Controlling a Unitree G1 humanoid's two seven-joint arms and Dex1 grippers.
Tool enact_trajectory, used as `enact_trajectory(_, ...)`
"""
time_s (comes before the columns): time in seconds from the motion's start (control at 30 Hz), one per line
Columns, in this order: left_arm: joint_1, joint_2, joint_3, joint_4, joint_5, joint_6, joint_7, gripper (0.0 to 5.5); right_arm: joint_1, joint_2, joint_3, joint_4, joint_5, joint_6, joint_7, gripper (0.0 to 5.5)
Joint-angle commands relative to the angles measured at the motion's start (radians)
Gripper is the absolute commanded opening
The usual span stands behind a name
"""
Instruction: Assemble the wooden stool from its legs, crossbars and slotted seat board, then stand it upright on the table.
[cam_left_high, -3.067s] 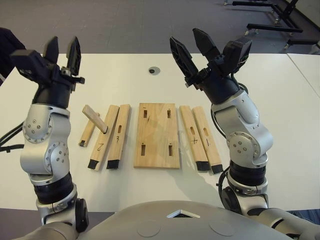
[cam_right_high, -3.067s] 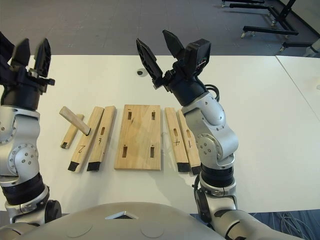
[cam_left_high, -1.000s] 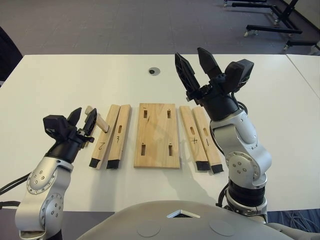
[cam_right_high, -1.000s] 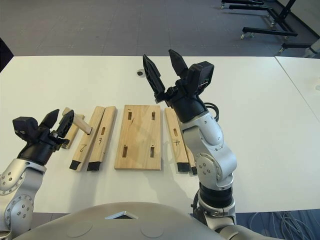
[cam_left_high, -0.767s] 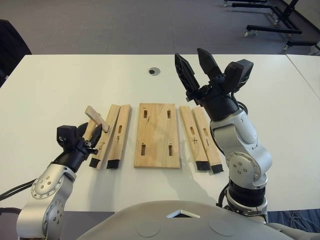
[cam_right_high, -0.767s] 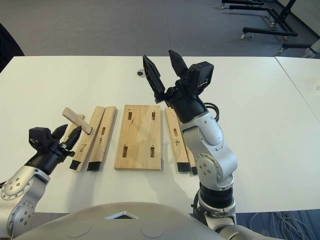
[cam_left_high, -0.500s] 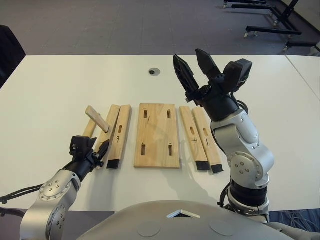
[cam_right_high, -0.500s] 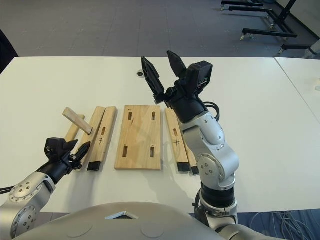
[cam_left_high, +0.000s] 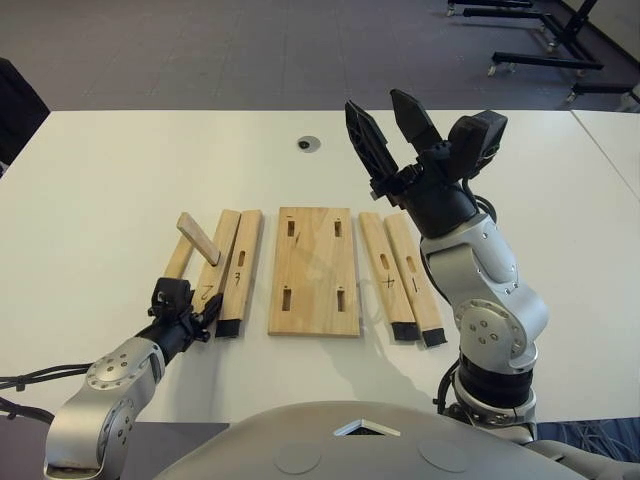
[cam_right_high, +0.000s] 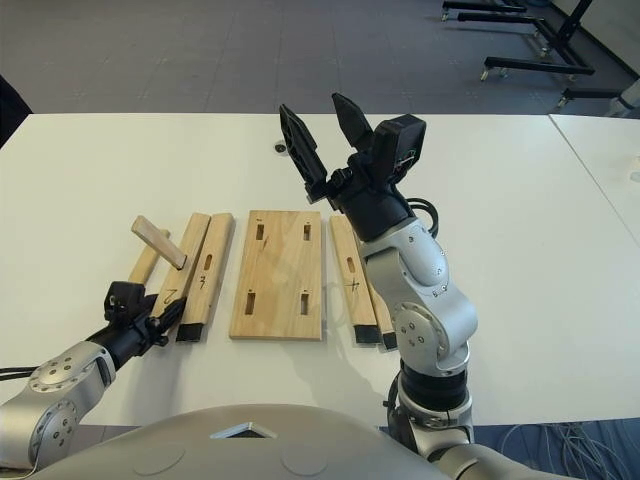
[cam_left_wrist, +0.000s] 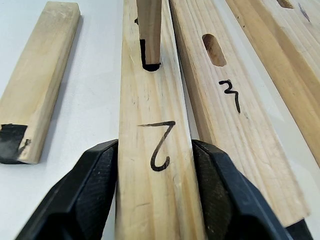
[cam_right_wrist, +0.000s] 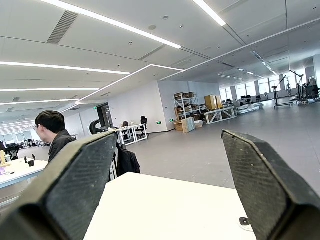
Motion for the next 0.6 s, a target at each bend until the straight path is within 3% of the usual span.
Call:
enact_trajectory(0.03,-0.004,0.001,-0.001,0.013,-0.014,0.032,-0.015,2.05,-0.011,-0.003,-0.002,-0.001,-0.004,0.005,-0.003,3.82)
enact_trajectory(0.3,-0.028,-0.023,0.019,0.082,-0.01,0.017,-0.005,2.02,-0.02,-0.005,-0.003,0.009,-0.007,-0.002,0.005,3.82)
enact_trajectory(0.6,-0.162,-0.068,0.067,0.127,0.021,-0.21,0.0,2.02,-0.044,-0.007,-0.024,0.052,-0.012,-0.032,0.023,3.82)
